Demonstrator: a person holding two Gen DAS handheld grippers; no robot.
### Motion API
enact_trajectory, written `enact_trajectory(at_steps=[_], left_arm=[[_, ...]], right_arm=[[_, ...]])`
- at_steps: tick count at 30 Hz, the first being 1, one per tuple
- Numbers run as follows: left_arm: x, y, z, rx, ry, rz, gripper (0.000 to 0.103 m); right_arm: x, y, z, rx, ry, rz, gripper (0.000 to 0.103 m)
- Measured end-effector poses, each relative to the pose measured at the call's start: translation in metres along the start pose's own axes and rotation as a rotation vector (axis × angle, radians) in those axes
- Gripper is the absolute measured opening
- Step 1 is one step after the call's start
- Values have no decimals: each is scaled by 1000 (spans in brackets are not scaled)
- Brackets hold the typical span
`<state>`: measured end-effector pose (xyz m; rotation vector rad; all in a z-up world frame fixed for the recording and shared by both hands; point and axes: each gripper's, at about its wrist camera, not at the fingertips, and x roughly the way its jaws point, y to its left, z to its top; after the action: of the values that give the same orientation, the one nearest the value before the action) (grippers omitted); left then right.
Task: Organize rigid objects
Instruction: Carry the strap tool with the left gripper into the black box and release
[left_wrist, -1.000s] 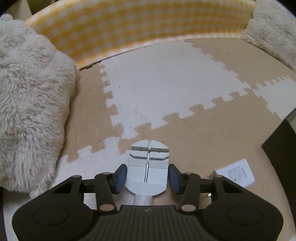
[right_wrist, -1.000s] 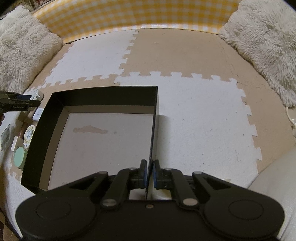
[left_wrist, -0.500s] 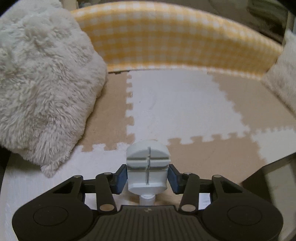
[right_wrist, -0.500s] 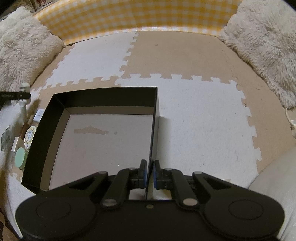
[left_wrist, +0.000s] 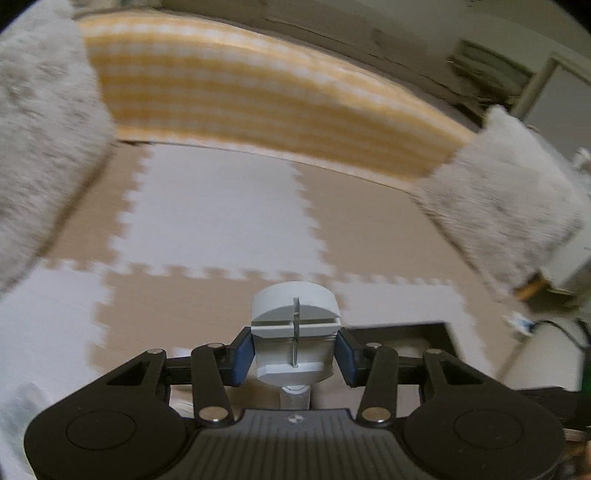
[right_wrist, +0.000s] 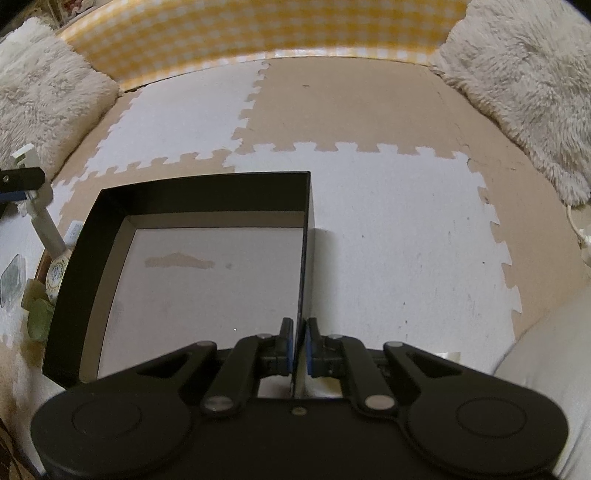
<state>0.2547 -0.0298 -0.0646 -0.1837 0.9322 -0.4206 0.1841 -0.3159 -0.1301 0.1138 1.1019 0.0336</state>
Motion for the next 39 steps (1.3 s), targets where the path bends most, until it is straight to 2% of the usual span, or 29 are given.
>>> enact_trajectory(at_steps=[1,4,8,16,21,25,27,32,35,37,39], left_arm=[[2,-10,-3,16,4,-5,47],[14,-28,-11,-20,46,-91,47],[34,-52,-20,-4,71,-116,47],[91,-69,-38,-105,163,-182,47],[120,-77,-44,-130,178,-221,47],[142,-77,-49,-206,181,-257,47],[150,-78,-51,-227,185,-259,47],[155,-86,-51,-186,164,-242,48],[155,-86,-50,-171,171,-247,53],[153,-86,-49,-167,172,-240,60],[150,-86,-49,-156,175,-227,62]], right_arm=[[0,0,0,0,1,-3,6],[0,2,0,-6,3,-9,6],[0,1,0,-12,5,-10,6],[0,5,0,-32,10,-15,6],[0,5,1,-31,11,-15,6],[0,4,1,-31,11,-13,6],[1,4,1,-30,10,-11,6],[1,4,0,-33,8,-10,6],[1,3,1,-32,8,-8,6],[1,3,1,-33,7,-9,6],[1,4,0,-34,7,-10,6]])
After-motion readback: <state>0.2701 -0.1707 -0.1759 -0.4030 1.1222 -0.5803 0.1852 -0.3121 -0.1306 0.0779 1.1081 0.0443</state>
